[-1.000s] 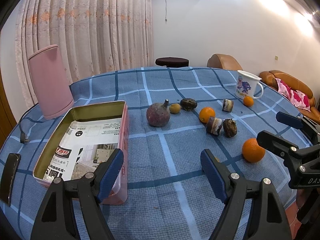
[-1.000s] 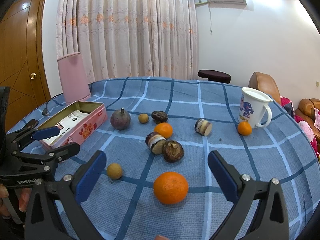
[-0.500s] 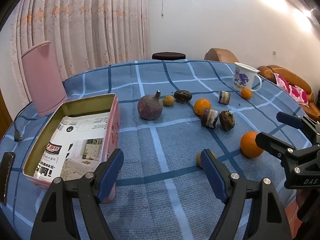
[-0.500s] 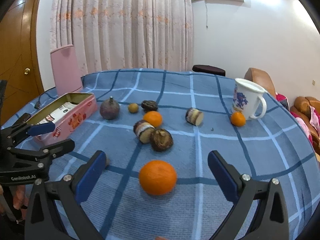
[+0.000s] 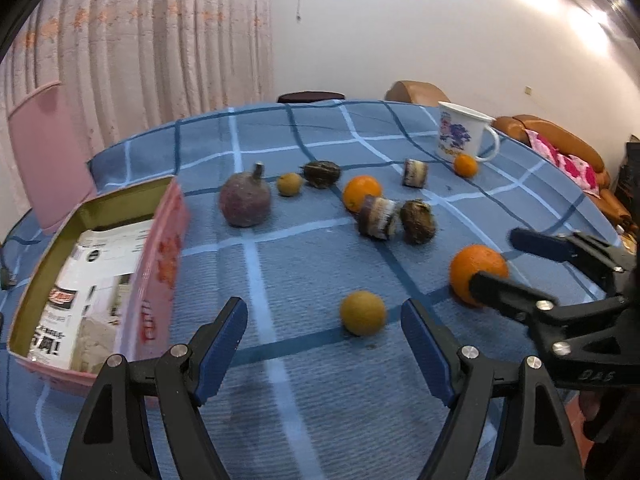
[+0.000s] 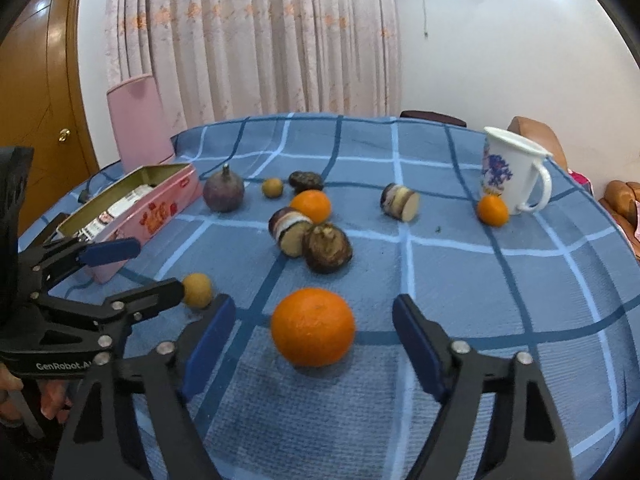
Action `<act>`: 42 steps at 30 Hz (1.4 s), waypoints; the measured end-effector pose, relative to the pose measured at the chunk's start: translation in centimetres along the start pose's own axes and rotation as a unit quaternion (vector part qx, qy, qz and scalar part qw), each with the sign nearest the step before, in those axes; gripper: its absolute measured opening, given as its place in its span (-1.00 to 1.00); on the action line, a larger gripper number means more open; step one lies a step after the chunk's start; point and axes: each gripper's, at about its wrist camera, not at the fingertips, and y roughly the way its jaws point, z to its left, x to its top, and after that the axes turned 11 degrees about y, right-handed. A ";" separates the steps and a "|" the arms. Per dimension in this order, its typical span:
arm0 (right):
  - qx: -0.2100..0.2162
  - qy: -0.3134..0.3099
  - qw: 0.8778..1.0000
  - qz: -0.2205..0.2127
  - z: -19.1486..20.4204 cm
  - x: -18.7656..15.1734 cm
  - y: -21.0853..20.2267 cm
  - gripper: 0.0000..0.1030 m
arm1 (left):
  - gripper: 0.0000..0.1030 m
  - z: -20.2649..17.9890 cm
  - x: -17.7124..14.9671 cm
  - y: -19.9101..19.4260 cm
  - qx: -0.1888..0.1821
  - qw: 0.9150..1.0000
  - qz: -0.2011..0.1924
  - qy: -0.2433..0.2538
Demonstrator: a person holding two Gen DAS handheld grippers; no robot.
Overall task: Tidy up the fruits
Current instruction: 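Grasp the small yellow fruit with the left tool while the right tool grasps the large orange, then carry both fruits over the pink tin tray and open both tools to drop them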
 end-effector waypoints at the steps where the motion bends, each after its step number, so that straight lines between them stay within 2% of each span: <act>1: 0.003 0.002 1.000 0.005 -0.1 0.0 0.2 0.45 | 0.49 -0.3 0.1 0.2 -0.001 1.000 0.003 0.005; 3: 0.004 0.007 1.000 0.018 -0.3 0.0 0.8 0.36 | 0.36 -0.8 0.4 0.6 -0.005 1.000 0.009 0.017; 5: 0.004 0.009 0.999 0.032 -0.5 0.1 1.4 0.31 | 0.02 -1.1 0.7 1.3 -0.011 0.999 0.019 0.023; 7: 0.007 0.011 0.999 0.045 -0.7 0.0 2.2 0.05 | -0.19 -1.5 0.8 1.9 -0.016 0.999 0.034 0.033; 8: 0.013 0.013 0.998 0.052 -0.7 -0.1 2.5 -0.02 | -0.43 -1.5 0.7 2.1 -0.023 0.999 0.036 0.034; 12: 0.025 0.009 0.998 0.048 -0.6 -0.1 2.4 -0.04 | -0.42 -1.3 0.6 2.0 -0.037 0.998 0.033 0.030; 16: 0.044 -0.013 0.998 0.035 1.2 0.6 1.6 -0.04 | -0.42 0.1 0.5 0.6 -0.031 0.999 0.010 0.016; 26: 0.070 -0.066 0.995 0.006 6.9 3.2 1.6 -0.04 | -0.42 5.8 0.8 -2.7 0.036 0.998 -0.034 -0.030; 42: 0.122 -0.122 0.985 -0.017 14.4 7.9 2.4 -0.04 | -0.42 13.5 0.2 -5.1 0.104 0.990 -0.051 -0.081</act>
